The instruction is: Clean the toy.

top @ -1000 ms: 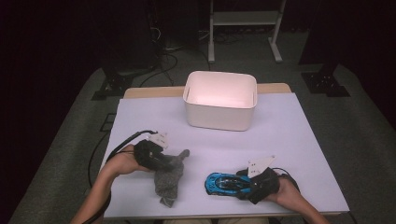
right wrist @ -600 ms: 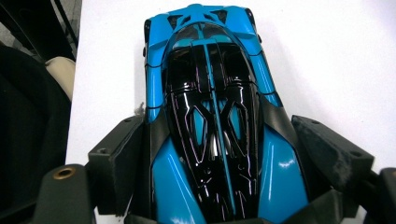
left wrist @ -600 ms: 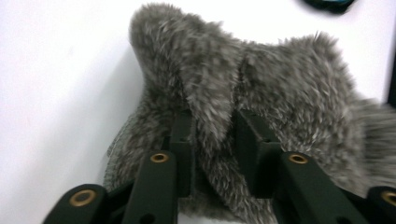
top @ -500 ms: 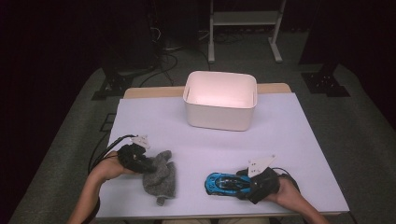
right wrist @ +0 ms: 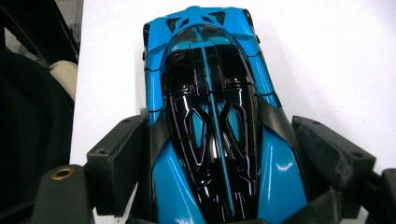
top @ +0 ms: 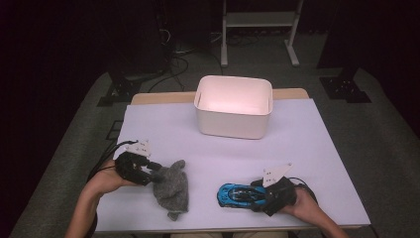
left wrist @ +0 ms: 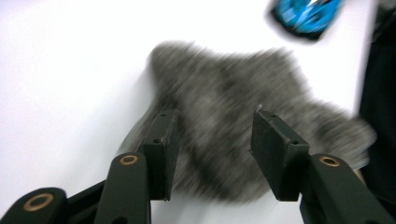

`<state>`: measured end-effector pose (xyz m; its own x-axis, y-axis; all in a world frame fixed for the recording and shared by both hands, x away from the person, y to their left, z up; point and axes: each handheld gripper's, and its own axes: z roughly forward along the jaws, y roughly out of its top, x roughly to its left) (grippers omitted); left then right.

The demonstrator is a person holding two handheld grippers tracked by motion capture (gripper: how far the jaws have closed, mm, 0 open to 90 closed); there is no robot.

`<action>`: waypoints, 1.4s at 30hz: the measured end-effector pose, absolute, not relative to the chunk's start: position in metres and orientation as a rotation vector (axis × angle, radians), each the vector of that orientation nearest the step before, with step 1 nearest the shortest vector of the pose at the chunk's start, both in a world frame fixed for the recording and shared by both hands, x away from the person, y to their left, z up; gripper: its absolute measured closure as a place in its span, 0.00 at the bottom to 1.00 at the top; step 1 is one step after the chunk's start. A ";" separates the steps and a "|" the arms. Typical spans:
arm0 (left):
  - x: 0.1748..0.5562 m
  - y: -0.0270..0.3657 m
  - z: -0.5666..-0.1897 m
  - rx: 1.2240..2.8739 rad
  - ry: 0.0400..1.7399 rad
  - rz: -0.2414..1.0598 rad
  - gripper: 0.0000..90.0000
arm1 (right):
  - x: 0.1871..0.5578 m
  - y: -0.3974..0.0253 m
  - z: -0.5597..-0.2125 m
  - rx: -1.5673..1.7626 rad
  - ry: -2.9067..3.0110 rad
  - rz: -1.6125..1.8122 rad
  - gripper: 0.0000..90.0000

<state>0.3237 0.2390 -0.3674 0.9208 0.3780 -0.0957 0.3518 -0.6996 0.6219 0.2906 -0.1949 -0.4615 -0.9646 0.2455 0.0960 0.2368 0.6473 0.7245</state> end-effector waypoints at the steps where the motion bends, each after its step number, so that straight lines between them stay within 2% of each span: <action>1: 0.322 0.234 -0.366 2.405 0.493 0.054 0.56 | 0.291 -0.195 -0.461 0.418 2.843 1.248 0.22; 8: 0.312 0.193 -0.363 2.385 0.322 0.019 0.55 | 0.291 -0.195 -0.462 0.419 2.840 1.253 0.22; 13: 0.313 0.169 -0.383 2.427 0.275 -0.029 0.55 | 0.290 -0.195 -0.462 0.422 2.840 1.250 0.21; 15: 0.317 0.165 -0.402 2.502 0.299 -0.041 0.55 | 0.290 -0.195 -0.462 0.412 2.840 1.245 0.21; 19: 0.322 0.173 -0.419 2.588 0.361 0.002 0.55 | 0.291 -0.195 -0.462 0.411 2.841 1.249 0.22; 28: 0.327 0.217 -0.419 2.536 0.509 0.048 0.54 | 0.292 -0.192 -0.461 0.410 2.845 1.241 0.21; 42: 0.329 0.214 -0.398 2.383 0.521 0.104 0.43 | 0.299 -0.158 -0.457 0.340 2.886 1.127 0.15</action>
